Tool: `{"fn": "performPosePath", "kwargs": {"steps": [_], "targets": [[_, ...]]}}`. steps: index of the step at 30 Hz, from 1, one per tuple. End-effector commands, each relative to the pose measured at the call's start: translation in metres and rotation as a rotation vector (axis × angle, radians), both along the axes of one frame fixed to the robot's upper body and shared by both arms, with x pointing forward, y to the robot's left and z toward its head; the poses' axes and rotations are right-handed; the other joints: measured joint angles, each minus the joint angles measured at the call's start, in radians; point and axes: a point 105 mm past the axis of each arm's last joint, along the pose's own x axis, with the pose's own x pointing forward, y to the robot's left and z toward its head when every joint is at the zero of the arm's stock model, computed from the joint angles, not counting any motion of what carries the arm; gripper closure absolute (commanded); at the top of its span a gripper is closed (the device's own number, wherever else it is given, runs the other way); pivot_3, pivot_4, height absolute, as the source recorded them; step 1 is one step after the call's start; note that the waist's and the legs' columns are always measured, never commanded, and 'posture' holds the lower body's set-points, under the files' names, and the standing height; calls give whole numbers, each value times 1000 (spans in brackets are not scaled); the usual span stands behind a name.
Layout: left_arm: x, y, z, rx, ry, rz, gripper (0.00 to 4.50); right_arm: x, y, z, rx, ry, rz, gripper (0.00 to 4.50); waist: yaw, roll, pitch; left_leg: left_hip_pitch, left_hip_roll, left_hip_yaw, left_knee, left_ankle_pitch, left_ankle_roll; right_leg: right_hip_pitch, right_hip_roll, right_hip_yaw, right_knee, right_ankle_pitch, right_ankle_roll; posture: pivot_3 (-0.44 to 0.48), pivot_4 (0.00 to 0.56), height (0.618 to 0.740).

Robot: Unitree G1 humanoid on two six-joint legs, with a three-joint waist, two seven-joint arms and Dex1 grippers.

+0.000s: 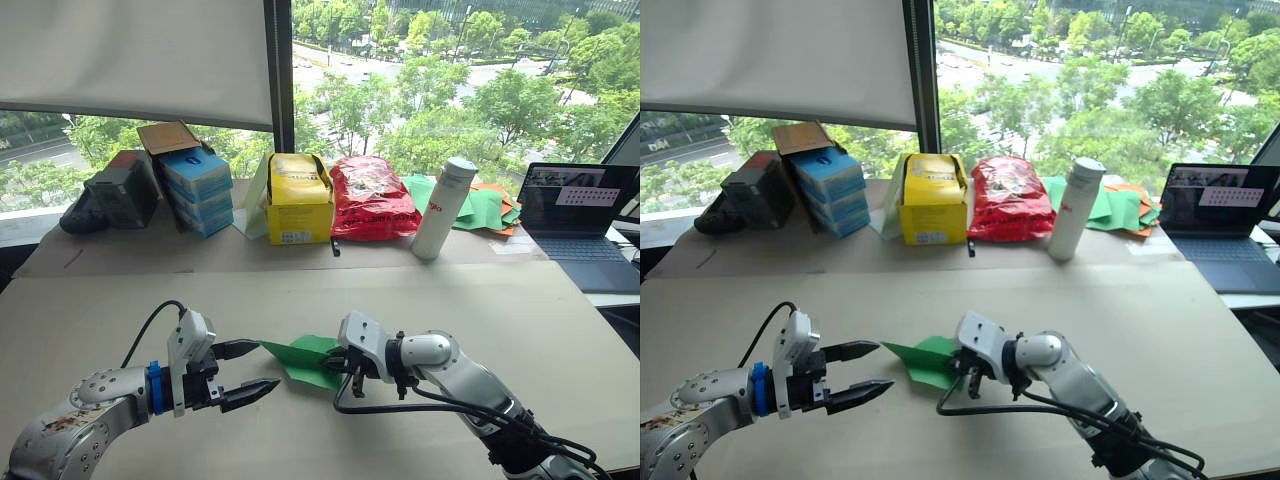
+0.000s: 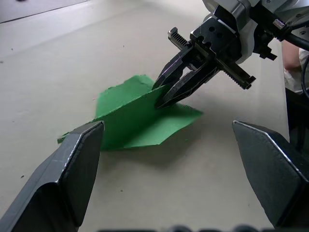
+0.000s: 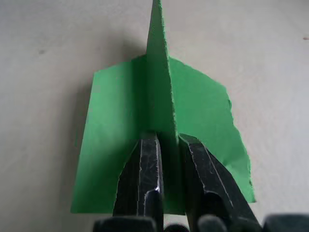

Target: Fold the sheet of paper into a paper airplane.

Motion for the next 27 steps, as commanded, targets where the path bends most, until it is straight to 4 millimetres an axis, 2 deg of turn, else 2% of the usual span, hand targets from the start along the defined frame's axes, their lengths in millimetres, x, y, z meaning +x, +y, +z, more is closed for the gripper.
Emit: {"fn": "performPosePath", "kwargs": {"steps": [1, 11, 27], "targets": [[-3, -7, 8, -7, -32, -34, 0, 0, 3, 14, -2, -56, 24, 3333, 0, 0, 0, 0, 0, 0, 0, 0, 0, 0, 0, 0, 0, 0, 0, 0, 150, 740], [-3, -11, 7, -16, -31, -34, 0, -3, 16, 34, -135, -71, 78, 3333, -4, 0, 0, 0, 0, 0, 0, 0, 0, -1, 0, 0, 1, 0, 0, 0, 150, 740], [-4, -13, 5, -30, -32, -19, 0, 7, 21, 28, -198, -9, -4, 3333, -9, 0, 0, 0, 0, 0, 0, 2, -4, -1, -1, 0, 0, 0, 0, 0, 150, 740]]}}
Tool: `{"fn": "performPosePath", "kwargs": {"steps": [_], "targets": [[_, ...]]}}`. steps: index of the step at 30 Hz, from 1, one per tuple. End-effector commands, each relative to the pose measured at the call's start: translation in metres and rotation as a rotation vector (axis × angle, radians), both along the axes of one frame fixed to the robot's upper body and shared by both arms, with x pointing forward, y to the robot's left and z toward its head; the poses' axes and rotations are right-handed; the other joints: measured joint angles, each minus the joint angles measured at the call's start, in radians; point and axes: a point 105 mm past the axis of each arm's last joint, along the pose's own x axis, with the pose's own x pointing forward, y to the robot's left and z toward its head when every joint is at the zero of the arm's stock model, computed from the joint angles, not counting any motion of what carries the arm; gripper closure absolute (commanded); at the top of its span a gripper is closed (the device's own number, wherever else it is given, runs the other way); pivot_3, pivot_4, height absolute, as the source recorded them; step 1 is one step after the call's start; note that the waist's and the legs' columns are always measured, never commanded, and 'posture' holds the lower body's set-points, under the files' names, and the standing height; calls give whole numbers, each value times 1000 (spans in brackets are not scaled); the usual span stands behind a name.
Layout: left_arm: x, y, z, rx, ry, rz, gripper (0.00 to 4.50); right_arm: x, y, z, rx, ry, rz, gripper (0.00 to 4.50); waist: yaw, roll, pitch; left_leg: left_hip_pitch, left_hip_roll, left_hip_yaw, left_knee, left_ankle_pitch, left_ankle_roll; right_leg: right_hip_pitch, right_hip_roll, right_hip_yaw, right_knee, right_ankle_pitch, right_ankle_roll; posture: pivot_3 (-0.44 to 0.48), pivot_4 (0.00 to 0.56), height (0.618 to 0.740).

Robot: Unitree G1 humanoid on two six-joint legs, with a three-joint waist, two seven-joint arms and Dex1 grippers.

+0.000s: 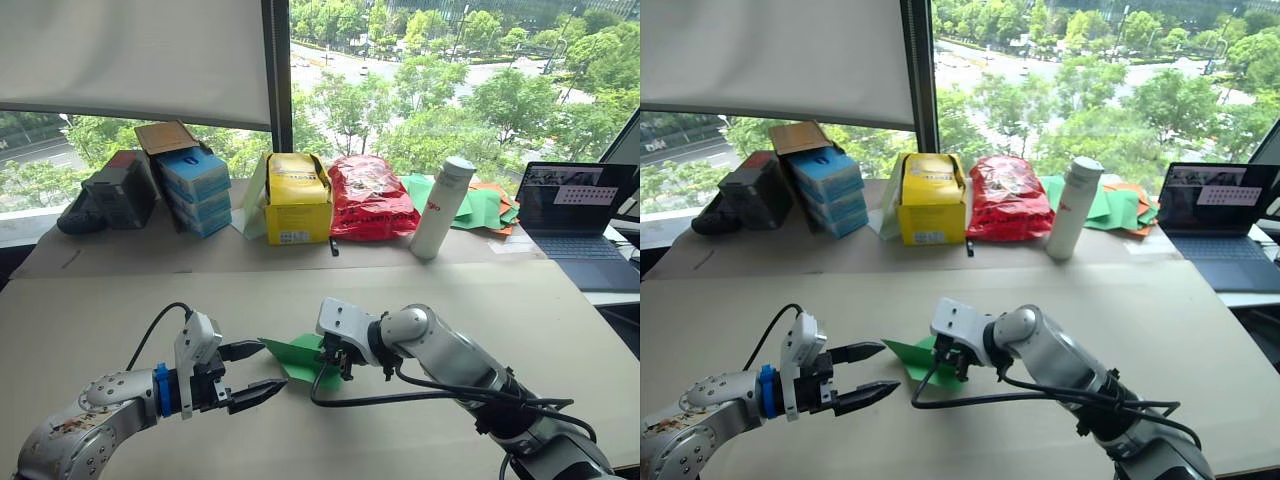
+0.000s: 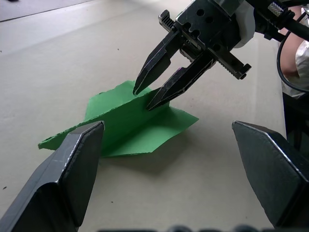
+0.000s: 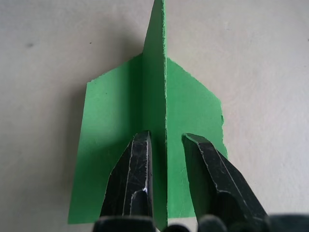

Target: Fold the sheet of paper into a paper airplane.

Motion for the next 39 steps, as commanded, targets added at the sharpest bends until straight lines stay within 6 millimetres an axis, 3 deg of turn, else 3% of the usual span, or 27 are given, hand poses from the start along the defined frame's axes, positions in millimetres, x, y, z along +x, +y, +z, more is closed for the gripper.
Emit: {"fn": "performPosePath", "kwargs": {"steps": [1, 12, 16, 22, 24, 29, 32, 35, 39], "targets": [[-3, -6, 7, -12, -35, -24, 0, 1, 4, 6, 8, -18, -2, 3333, -2, 0, 0, 0, 0, 0, 0, 0, 0, 0, 0, 0, 0, 0, 0, 0, 150, 740], [-4, -6, 7, -9, -33, -31, 0, 3, 7, 1, 9, -8, -14, 3333, -6, 0, 0, 0, 0, 0, 0, 0, 0, 0, 0, 0, 0, 0, 0, 0, 150, 740], [-4, -6, 8, -9, -35, -31, 0, 5, 9, 0, 26, -2, -27, 4478, -7, 0, 0, 0, 0, 0, 0, 0, 0, 0, 0, 0, 0, 0, 0, 0, 150, 740], [-3, -8, 10, -10, -42, -36, 0, 6, 5, 7, 50, -5, -45, 4478, -6, 0, 0, 0, 0, 0, 0, 0, 0, 0, 0, 1, 0, 0, 0, 0, 150, 740], [-3, -11, 13, -12, -55, -47, 0, 10, -2, 19, 114, 10, -95, 4478, -6, 0, 0, 0, 0, 0, 0, 0, 0, 0, 0, 1, 0, 0, 0, 0, 150, 740], [2, -20, 27, -21, -121, -65, 0, 42, -50, 45, 231, -16, -393, 4478, 2, 0, 0, -1, 0, -1, 0, 0, 0, 0, -2, 1, 0, 0, 0, 0, 150, 740], [6, -27, 38, -28, -176, -73, 0, 63, -108, 55, 261, -39, -682, 4478, 5, 0, 0, -2, 0, -1, 0, 0, 0, -1, -3, 1, -1, 0, 0, 0, 150, 740], [10, -31, 46, -20, -219, -81, 0, 69, -150, 61, 267, -63, -883, 4478, 7, 0, 0, -2, 0, -1, 0, 0, 0, -1, -3, 2, -1, 0, 0, 0, 150, 740], [9, -39, 51, -24, -236, -118, 0, 69, -183, 59, 210, -83, -1034, 4478, 1, 0, 0, -2, 0, 0, -2, 0, 0, -1, -1, 2, -1, 0, 0, 0, 150, 740]]}}
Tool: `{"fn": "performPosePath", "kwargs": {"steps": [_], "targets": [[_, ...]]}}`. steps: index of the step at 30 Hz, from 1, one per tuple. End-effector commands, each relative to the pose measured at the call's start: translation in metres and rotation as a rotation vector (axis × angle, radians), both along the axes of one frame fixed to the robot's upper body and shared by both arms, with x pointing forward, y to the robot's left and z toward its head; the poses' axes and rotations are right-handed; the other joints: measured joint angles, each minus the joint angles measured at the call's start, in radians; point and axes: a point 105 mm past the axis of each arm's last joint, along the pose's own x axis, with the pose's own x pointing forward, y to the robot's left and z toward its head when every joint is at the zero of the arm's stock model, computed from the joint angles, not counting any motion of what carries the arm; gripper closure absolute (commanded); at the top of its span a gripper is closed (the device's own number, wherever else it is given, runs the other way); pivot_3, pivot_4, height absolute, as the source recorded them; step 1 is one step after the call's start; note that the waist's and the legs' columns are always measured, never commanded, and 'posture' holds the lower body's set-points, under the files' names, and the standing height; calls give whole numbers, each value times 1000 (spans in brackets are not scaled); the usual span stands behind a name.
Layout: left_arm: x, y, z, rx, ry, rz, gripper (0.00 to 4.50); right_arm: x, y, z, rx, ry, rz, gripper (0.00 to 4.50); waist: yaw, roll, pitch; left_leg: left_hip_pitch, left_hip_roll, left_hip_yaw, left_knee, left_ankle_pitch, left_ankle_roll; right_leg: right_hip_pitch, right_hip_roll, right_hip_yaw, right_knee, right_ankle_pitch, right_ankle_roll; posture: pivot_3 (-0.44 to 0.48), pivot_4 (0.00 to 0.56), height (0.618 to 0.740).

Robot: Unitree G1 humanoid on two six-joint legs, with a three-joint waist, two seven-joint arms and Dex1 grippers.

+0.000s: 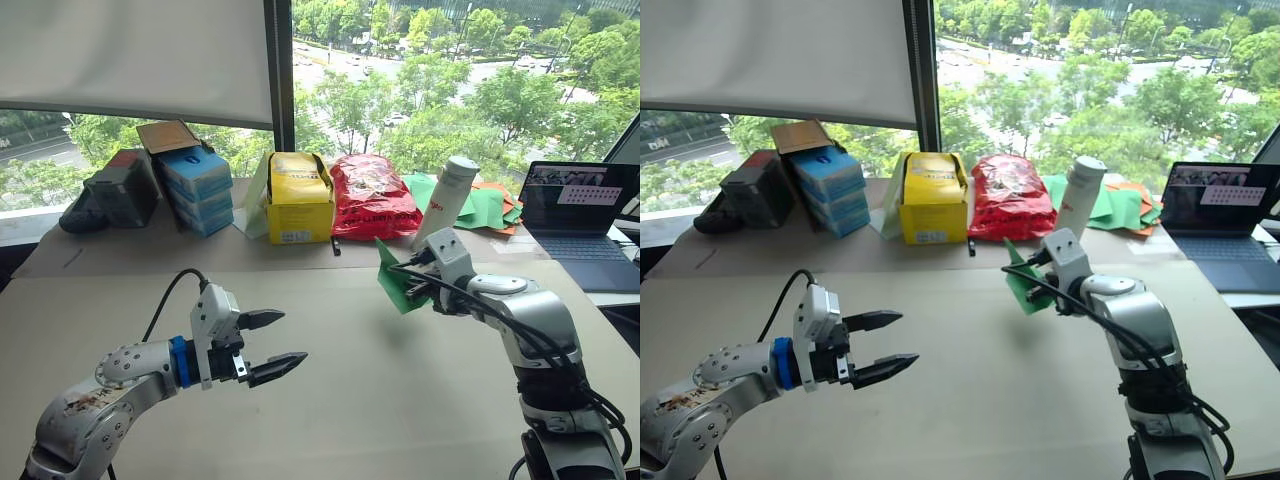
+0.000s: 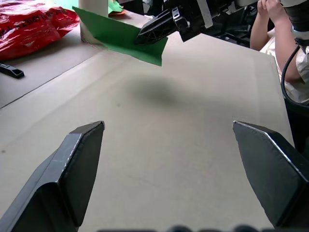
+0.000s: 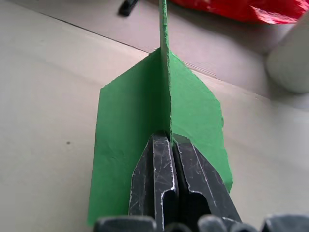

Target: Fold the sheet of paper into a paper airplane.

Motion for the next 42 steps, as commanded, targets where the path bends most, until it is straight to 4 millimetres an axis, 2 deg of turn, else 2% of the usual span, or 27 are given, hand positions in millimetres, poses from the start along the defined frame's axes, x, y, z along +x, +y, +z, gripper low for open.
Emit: {"fn": "performPosePath", "kwargs": {"steps": [1, 3, 11, 18, 23, 27, 31, 33, 34, 36, 37, 38, 40, 42], "targets": [[-7, -13, 10, -2, -43, -66, 0, -2, -28, 1, -53, 17, -132, 4478, -3, 0, 0, 0, 0, 0, 0, 0, 0, 0, 1, 0, 0, 0, 0, 0, 150, 740], [-7, -17, 11, 4, -47, -85, 0, -5, -44, -7, -107, 69, -218, 4478, -5, 0, 0, 0, 0, 0, 0, 0, 1, 0, 1, 0, 0, 0, 0, 0, 150, 740], [-6, -22, 15, 21, -67, -105, 0, -12, -51, -26, -63, 151, -278, 4478, -7, 0, 0, 0, 0, 1, 1, -3, 7, 1, 7, -1, 0, 0, 0, 0, 150, 740], [-6, -23, 14, 46, -72, -115, 0, -12, -53, -33, -15, 161, -313, 4478, -5, 0, 0, 0, 0, 1, 1, -3, 7, 1, 9, -1, 0, 0, 1, 0, 150, 740], [-7, -20, 10, 50, -69, -114, 0, -8, -51, -21, 39, 109, -325, 2923, -5, 0, 0, 0, 0, 2, 1, -3, 6, 1, 10, -2, 0, 0, 1, 0, 150, 740], [-8, -14, 7, 45, -63, -93, 0, -4, -33, 24, 137, -66, -228, 1537, -9, 2, 1, 0, 0, 2, 1, -3, 5, 0, 11, -1, 0, 0, 1, 0, 150, 740], [-3, -4, 5, 33, -64, -44, 0, -8, -10, 45, 146, -156, -80, 151, -9, 3, 2, 1, 1, 1, 1, -3, 6, 0, 12, -1, 0, 0, 1, 0, 150, 740], [4, 2, 6, 19, -78, 8, 0, -12, 9, 53, 166, -225, 49, 27, -6, 3, 2, 1, 1, 1, 1, -3, 6, 1, 13, -1, 0, 0, 1, 0, 150, 740], [12, 9, 8, 6, -96, 69, 0, -19, 28, 60, 197, -277, 180, 27, -3, 3, 2, 1, 0, 1, 1, -3, 6, 1, 12, -1, 0, 0, 1, 0, 150, 740], [19, 23, 14, -60, -99, 159, 0, -42, 57, 61, 319, -314, 402, 27, -1, 3, 2, 1, 0, 1, 1, -3, 7, 1, 12, -1, 0, 0, 1, 0, 150, 740], [21, 30, 18, -79, -113, 204, 0, -54, 64, 56, 344, -320, 482, 27, -1, 3, 2, 0, 1, 1, 1, -3, 7, 1, 12, -1, -1, 0, 2, 0, 150, 740], [22, 32, 19, -83, -120, 229, 0, -61, 66, 48, 350, -314, 529, 27, -1, 3, 2, 0, 1, 1, 1, -3, 7, 1, 12, -1, -1, 0, 2, 0, 150, 740], [19, 34, 19, -66, -132, 240, 0, -69, 56, 17, 221, -287, 553, 27, 12, 3, 2, 0, 1, 0, 1, -4, 7, 2, 12, -1, 0, 0, 2, 0, 150, 740], [23, 45, 14, -32, -146, 308, 0, -76, 46, -5, 170, -264, 557, 27, 16, 3, 2, 0, -1, 0, 1, -5, 9, 2, 9, -1, -1, 1, 4, 0, 150, 740]]}}
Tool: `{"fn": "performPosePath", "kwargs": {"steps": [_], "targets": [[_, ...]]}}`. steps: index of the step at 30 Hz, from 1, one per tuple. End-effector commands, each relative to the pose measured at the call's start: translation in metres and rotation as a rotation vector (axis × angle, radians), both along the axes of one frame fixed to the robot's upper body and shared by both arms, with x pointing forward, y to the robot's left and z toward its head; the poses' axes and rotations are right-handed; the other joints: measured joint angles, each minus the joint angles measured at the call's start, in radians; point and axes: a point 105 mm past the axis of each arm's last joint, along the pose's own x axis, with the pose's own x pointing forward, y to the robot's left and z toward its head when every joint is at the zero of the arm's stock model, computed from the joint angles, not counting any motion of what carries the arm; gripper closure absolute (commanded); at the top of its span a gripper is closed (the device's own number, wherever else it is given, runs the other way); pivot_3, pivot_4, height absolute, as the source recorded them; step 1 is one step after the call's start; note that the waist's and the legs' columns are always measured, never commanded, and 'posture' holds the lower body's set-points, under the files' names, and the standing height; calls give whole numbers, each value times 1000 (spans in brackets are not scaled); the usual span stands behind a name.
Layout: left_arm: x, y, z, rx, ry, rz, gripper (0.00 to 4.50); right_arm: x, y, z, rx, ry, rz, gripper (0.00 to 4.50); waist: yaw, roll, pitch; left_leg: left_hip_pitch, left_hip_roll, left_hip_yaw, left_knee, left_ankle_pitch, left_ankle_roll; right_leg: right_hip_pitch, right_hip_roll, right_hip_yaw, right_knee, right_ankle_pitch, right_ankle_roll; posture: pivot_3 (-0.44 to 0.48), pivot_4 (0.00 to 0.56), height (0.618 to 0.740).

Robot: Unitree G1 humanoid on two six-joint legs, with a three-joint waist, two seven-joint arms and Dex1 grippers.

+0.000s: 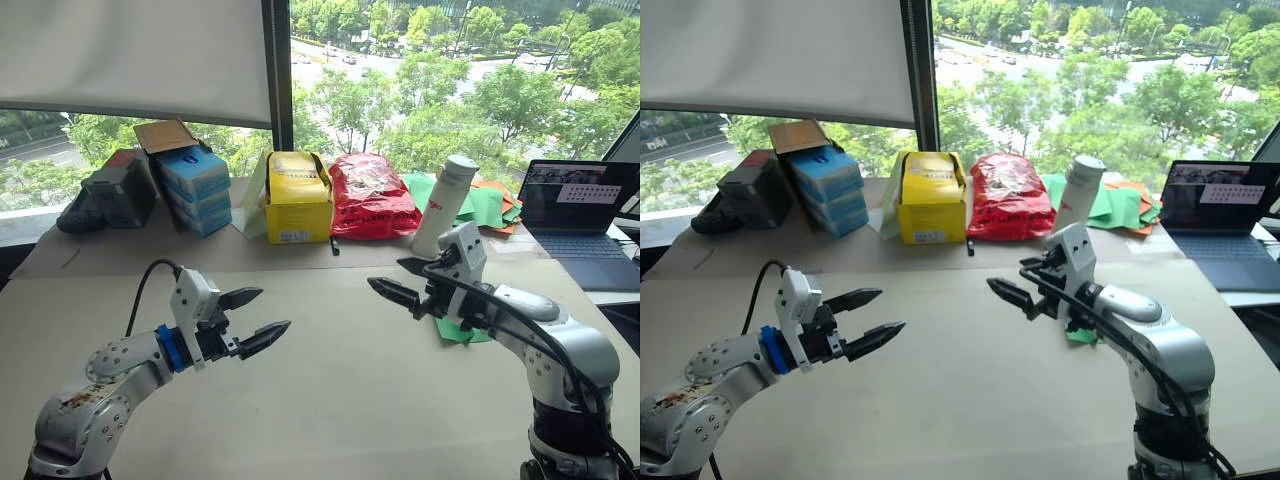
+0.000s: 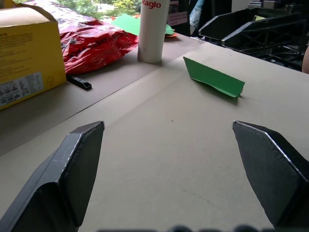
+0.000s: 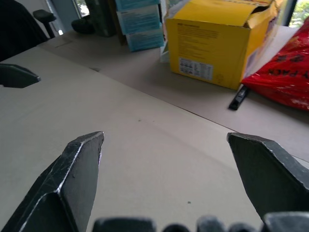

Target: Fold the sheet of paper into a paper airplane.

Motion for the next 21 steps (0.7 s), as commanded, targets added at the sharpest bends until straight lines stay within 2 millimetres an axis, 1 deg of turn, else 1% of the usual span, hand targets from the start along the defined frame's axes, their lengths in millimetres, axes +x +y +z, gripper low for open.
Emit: {"fn": "performPosePath", "kwargs": {"steps": [1, 2, 3, 6, 11, 17, 21], "targets": [[2, 14, 5, 46, -71, 99, 0, -10, -13, -11, -77, -100, 23, 27, 2, 0, 0, 0, 0, 1, 1, 0, 0, 0, -2, 0, -1, 0, 1, 0, 150, 740], [3, 17, 4, 48, -71, 117, 0, -10, -15, -12, -68, -104, 17, 27, 1, 0, 0, 1, -2, 2, 1, 0, 1, 1, -4, 0, -2, 0, 2, 0, 150, 740], [7, 29, -1, 55, -85, 190, 0, -10, -18, -20, -95, -121, 1, 27, -2, -1, 0, 2, -2, 4, 2, 0, 1, 1, -4, 0, -2, 0, 2, 0, 150, 740], [10, 48, -11, 29, -101, 302, 0, -9, -18, -35, -106, -140, -31, 27, -10, -1, 0, 5, -1, 5, 2, -1, 2, 2, -4, 2, -1, 1, 3, 0, 150, 740], [12, 48, -24, 14, -90, 318, 0, -1, -17, -45, -96, -139, -74, 27, -5, -1, 0, 5, 1, 4, 1, 1, -1, 1, -4, 1, 2, 0, -1, 0, 150, 740], [15, 46, -26, 7, -97, 320, 0, 6, -16, -43, -83, -150, -86, 27, 0, -1, 0, 5, 1, 4, 1, 0, 0, 1, -7, 1, 2, 0, -1, 0, 150, 740], [16, 45, -27, 5, -103, 315, 0, 6, -18, -44, -91, -147, -88, 27, 0, -1, 0, 5, 1, 4, 1, 0, 0, 1, -8, 1, 2, 0, -1, 0, 150, 740]]}}
